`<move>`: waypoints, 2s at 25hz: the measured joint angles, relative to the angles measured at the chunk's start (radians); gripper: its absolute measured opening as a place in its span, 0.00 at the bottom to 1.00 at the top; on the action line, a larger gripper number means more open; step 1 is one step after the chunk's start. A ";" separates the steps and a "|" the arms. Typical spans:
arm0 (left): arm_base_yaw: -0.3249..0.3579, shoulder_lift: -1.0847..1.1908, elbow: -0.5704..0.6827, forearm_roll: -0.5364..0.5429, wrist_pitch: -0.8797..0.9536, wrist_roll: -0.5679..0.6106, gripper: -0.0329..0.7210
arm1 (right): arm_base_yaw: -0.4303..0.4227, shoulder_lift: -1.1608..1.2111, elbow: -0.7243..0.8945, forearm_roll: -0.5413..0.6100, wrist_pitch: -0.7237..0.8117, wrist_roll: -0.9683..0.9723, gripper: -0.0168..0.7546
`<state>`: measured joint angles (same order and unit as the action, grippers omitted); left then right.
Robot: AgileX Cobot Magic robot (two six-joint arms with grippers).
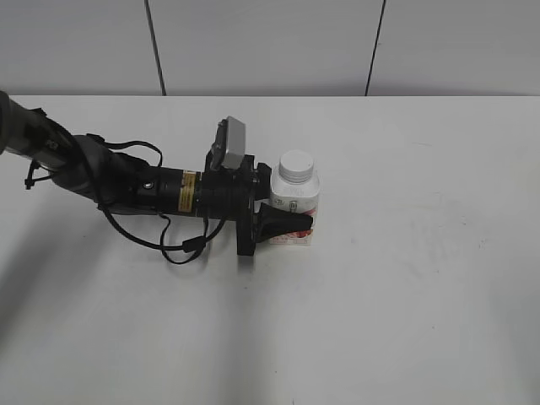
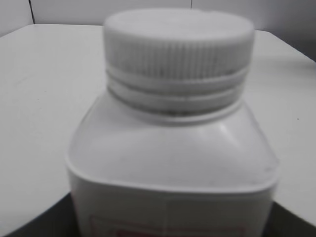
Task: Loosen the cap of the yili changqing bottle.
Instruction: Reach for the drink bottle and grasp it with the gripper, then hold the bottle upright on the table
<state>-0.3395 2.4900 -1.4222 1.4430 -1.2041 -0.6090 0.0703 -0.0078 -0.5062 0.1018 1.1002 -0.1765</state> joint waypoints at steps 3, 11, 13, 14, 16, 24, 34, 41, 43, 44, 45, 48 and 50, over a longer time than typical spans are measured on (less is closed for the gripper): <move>0.004 0.000 0.000 0.005 0.000 0.000 0.59 | 0.000 0.000 0.000 0.000 0.000 0.000 0.77; 0.016 -0.024 0.024 0.022 0.008 -0.002 0.59 | 0.000 0.000 0.000 0.000 0.000 0.000 0.77; 0.019 -0.051 0.057 0.028 0.020 -0.002 0.58 | 0.000 0.000 0.000 0.000 0.000 0.000 0.77; 0.019 -0.066 0.073 0.030 0.023 -0.002 0.58 | 0.000 0.000 0.000 0.000 0.000 0.000 0.77; 0.019 -0.091 0.109 0.029 0.023 0.009 0.58 | 0.000 0.000 0.000 0.000 0.000 0.000 0.77; 0.019 -0.102 0.176 -0.036 0.026 0.106 0.58 | 0.000 0.000 0.000 0.000 0.000 0.000 0.77; 0.019 -0.078 0.182 -0.084 0.012 0.124 0.58 | 0.000 0.026 -0.007 0.002 -0.001 0.029 0.77; 0.019 -0.072 0.182 -0.092 0.006 0.124 0.58 | 0.000 0.321 -0.084 0.097 0.025 0.057 0.77; 0.019 -0.072 0.182 -0.089 0.006 0.124 0.58 | 0.000 0.419 -0.122 0.126 0.038 0.057 0.77; 0.019 -0.072 0.182 -0.087 0.006 0.124 0.58 | 0.000 0.455 -0.138 0.145 0.040 0.057 0.77; 0.019 -0.072 0.182 -0.087 0.005 0.124 0.58 | 0.000 0.496 -0.154 0.161 0.041 0.057 0.77; 0.019 -0.072 0.182 -0.086 0.005 0.124 0.58 | 0.000 0.611 -0.212 0.198 0.046 0.091 0.77; 0.019 -0.072 0.182 -0.085 0.005 0.124 0.58 | 0.000 0.700 -0.257 0.205 0.054 0.118 0.77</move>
<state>-0.3208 2.4183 -1.2399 1.3578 -1.1989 -0.4855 0.0703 0.6923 -0.7636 0.3071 1.1544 -0.0588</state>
